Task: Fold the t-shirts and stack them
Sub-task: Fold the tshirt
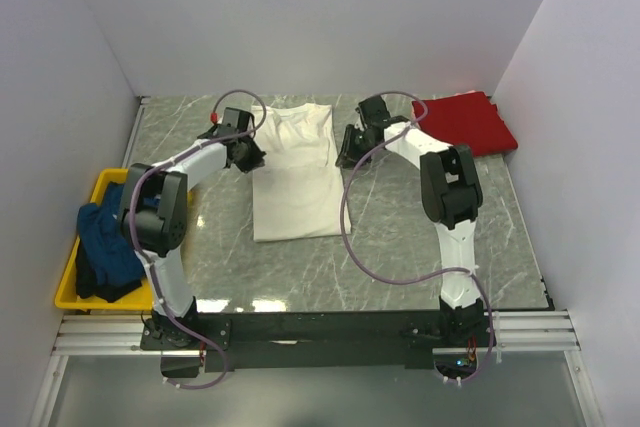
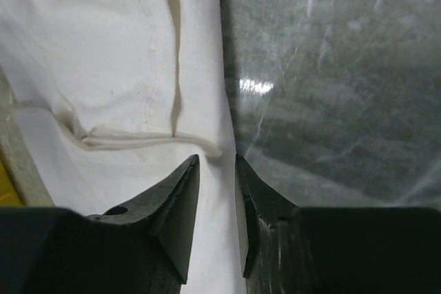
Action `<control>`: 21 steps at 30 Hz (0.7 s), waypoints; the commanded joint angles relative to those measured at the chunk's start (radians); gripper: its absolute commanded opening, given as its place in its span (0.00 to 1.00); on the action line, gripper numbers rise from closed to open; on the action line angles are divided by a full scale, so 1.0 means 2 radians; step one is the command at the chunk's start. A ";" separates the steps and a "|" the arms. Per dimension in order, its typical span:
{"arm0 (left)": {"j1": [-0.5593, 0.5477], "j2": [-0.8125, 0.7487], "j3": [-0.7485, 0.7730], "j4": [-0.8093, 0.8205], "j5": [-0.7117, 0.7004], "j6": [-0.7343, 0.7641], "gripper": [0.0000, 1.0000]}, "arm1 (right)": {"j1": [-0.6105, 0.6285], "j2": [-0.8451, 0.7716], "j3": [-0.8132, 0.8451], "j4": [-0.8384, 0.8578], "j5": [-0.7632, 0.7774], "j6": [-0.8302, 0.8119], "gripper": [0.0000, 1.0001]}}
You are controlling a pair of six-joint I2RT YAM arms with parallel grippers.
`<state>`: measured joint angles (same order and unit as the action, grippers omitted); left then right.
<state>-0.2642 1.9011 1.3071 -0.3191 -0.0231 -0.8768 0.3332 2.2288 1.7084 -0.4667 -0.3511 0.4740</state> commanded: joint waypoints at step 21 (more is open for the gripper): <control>0.018 -0.054 -0.152 0.152 0.071 -0.035 0.00 | 0.074 0.046 0.020 0.120 -0.128 0.077 0.35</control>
<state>-0.2485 1.7695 1.0321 -0.0971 0.0963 -0.9318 0.5117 2.2650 1.7145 -0.2569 -0.5743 0.5972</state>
